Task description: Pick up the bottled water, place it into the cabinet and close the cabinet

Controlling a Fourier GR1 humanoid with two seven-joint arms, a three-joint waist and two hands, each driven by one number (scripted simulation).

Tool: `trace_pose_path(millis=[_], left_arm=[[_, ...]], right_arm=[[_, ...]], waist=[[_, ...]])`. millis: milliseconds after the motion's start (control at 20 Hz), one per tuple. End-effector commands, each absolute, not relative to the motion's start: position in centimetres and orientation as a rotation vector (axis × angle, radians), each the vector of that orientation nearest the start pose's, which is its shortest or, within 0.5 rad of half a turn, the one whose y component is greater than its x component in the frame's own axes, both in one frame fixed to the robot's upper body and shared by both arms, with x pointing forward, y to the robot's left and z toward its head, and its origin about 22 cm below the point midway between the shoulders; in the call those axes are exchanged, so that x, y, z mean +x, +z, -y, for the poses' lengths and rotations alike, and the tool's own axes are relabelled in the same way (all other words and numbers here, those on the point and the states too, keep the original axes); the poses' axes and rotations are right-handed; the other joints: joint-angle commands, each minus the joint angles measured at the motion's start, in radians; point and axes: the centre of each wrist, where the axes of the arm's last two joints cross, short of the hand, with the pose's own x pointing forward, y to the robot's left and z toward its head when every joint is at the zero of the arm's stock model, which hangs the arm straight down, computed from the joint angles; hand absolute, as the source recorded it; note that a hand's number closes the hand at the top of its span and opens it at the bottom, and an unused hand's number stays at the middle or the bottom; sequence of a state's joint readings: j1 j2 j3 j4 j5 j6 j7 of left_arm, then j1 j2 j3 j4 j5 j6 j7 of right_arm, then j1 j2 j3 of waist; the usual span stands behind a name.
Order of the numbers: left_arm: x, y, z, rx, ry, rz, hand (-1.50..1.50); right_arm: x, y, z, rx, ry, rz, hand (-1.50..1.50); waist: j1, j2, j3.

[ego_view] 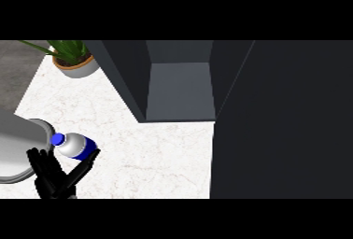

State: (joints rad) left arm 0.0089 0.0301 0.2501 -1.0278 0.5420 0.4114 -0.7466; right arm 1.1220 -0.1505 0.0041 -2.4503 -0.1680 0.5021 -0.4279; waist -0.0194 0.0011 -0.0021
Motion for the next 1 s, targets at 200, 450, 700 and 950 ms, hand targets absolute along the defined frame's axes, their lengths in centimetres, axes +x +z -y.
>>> trace_pose_path(millis=[200,450,700,950], left_arm=[[20.5,-14.6,-28.8,0.515,0.890,1.599,-1.50],[22.0,-15.2,-29.3,0.397,0.935,1.660,-1.50],[23.1,-14.9,-28.5,0.361,0.974,1.739,-1.50],[22.9,-15.8,-28.5,0.357,0.988,1.748,1.50]], right_arm=[[0.3,14.4,26.5,0.154,0.193,1.923,-1.50],[0.4,13.0,28.4,0.136,0.191,1.903,-1.50],[0.0,12.8,27.6,0.131,0.204,1.881,-1.50],[0.0,13.4,28.2,0.158,0.228,1.882,-1.50]], waist=[[-0.003,0.000,-0.001],[0.001,0.004,-0.001],[0.001,-0.001,0.000],[0.004,0.002,0.000]])
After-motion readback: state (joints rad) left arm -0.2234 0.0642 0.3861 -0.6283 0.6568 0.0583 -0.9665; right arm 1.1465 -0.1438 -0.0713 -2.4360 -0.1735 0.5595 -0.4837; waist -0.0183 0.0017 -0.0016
